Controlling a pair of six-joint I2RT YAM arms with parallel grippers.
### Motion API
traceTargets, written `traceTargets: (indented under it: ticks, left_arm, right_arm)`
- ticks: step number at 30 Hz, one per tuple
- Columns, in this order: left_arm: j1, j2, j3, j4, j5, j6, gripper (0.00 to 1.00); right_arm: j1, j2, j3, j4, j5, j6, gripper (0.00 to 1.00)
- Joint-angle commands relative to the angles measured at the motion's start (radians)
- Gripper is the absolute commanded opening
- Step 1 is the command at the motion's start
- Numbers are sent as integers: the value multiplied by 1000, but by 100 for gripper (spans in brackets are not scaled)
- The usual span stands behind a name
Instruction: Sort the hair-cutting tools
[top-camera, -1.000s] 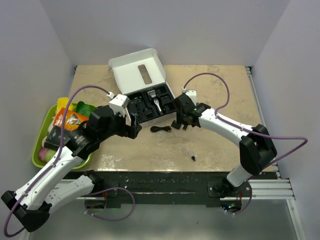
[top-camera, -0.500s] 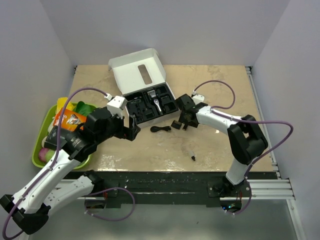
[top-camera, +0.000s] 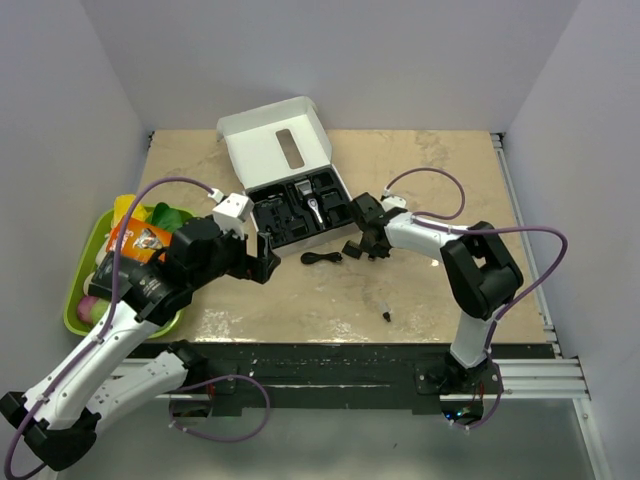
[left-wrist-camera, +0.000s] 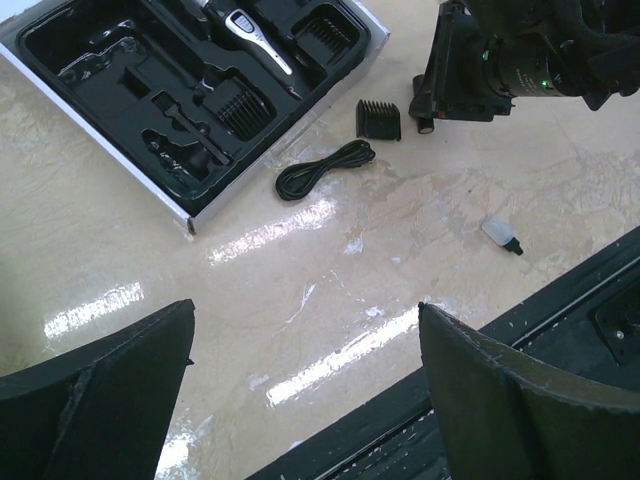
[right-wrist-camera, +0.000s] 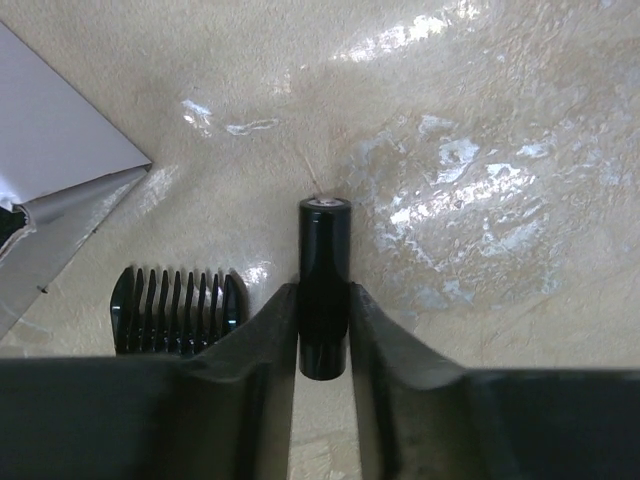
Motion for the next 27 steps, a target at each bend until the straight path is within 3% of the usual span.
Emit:
traceTargets:
  ticks: [1, 3, 4, 9, 17, 21, 27]
  left_arm:
    - [-2, -14, -8, 9, 12, 9, 97]
    - [-2, -16, -6, 7, 7, 10, 97]
    - [-2, -14, -6, 4, 7, 9, 97]
    - [-2, -11, -8, -3, -14, 4, 97]
    - [-2, 47, 34, -29, -129, -86, 99]
    - [-2, 90, 49, -28, -189, -125, 99]
    - [-1, 161, 57, -20, -235, -183, 99]
  right_arm:
    - [-4, 4, 2, 27, 22, 33, 14]
    - [-4, -2, 2, 18, 39, 27, 1]
    - [-4, -10, 4, 11, 47, 16, 0]
    - [-3, -106, 45, -36, 100, -78, 0]
    - [48, -131, 282, -134, 68, -424, 0]
    - [54, -80, 414, -90, -30, -571, 0]
    - [63, 91, 611, -50, -218, -661, 0]
